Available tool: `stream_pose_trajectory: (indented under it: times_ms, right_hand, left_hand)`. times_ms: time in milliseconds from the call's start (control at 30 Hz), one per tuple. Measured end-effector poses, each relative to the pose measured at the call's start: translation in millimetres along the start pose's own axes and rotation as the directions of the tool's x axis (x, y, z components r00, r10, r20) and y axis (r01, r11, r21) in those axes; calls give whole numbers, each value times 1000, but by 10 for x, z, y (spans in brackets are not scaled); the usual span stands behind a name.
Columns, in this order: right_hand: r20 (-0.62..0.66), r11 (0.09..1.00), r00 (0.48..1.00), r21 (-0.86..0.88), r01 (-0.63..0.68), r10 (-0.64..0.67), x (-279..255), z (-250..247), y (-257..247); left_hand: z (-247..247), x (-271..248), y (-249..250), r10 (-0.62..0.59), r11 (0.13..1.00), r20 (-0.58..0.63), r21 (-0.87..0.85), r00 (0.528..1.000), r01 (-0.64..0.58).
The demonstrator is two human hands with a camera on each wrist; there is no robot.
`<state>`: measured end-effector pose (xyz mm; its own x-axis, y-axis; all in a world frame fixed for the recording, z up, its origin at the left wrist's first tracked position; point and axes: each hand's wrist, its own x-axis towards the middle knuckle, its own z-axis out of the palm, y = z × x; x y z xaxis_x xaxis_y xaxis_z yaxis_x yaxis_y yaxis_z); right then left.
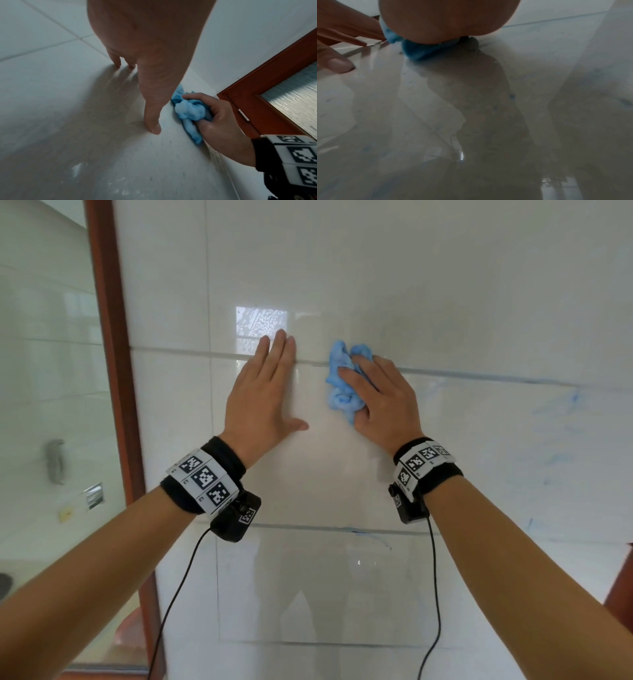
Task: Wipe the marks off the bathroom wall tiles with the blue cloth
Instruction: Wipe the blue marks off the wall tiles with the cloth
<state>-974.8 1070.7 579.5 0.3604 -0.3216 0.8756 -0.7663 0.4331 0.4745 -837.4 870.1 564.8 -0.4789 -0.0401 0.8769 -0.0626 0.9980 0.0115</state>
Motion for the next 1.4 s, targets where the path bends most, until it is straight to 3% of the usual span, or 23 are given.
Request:
stream_pose_trajectory:
  times_ms: [100, 267, 367, 433, 633, 933, 1200, 1400]
  right_hand:
    - [-11, 1000, 1000, 0, -2, 2, -43, -24, 68]
    - [4, 973, 983, 136, -185, 186, 54, 100, -184]
    - [118, 957, 991, 276, -86, 55, 275, 222, -376]
    - [177, 958, 984, 283, -46, -5, 371, 267, -409]
    - [259, 963, 958, 265, 53, -125, 288, 105, -157]
    - [321, 977, 945, 178, -117, 54, 31, -257, 105]
    - [262, 966, 947, 125, -226, 187, -352, -658, 552]
    - [288, 956, 936, 152, -251, 200, -558, -923, 923]
  left_hand:
    - [3, -2, -14, -2, 1000, -6, 1, 1000, 2]
    - [-5, -10, -34, 0, 1000, -6, -17, 1000, 0]
    - [-12, 1, -48, 33, 999, -17, -28, 999, -33]
    - [-4, 2, -62, 74, 997, -36, -36, 997, -75]
    - [-27, -26, -62, 21, 999, -45, -37, 999, -23]
    - [12, 133, 187, 95, 991, -41, -89, 995, -99]
    - [126, 272, 696, 105, 988, -22, -108, 994, -107]
    - [304, 410, 1212, 111, 986, -12, -126, 994, -112]
